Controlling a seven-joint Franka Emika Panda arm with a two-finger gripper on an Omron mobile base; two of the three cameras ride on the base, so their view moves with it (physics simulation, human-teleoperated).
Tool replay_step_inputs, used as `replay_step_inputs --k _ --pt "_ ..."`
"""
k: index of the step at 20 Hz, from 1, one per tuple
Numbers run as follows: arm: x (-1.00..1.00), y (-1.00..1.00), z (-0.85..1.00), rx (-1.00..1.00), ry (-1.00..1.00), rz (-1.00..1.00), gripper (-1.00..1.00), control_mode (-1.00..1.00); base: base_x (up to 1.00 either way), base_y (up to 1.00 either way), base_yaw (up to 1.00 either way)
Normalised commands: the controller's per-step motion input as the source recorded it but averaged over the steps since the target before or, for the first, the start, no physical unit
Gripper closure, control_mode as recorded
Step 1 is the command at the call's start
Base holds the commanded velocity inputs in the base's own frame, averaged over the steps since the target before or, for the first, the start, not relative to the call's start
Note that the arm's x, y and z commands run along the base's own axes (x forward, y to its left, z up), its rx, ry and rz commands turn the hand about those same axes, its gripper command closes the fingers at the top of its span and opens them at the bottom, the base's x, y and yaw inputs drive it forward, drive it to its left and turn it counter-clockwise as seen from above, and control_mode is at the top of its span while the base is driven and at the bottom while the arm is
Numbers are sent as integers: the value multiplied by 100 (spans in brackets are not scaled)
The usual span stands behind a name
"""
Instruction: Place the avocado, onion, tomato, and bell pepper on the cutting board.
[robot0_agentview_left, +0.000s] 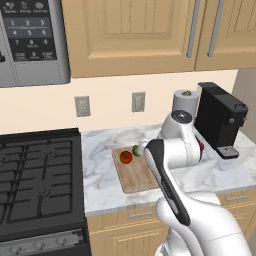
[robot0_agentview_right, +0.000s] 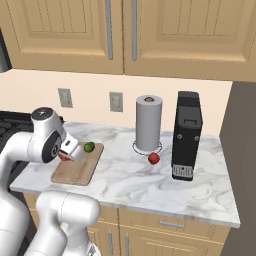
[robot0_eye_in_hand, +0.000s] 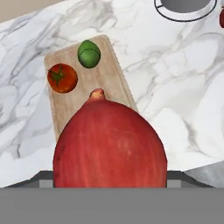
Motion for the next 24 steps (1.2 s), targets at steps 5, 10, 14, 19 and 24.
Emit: replay_step_inputs --k 5,10,14,19,24 --pt "5 46 -18 0 1 7 100 -100 0 0 0" --pt "18 36 -23 0 5 5 100 -100 0 0 0" --pt "39 18 -29 0 8 3 100 -100 0 0 0" --pt "43 1 -28 0 6 1 100 -100 0 0 0" --pt "19 1 -28 0 5 0 100 -100 0 0 0"
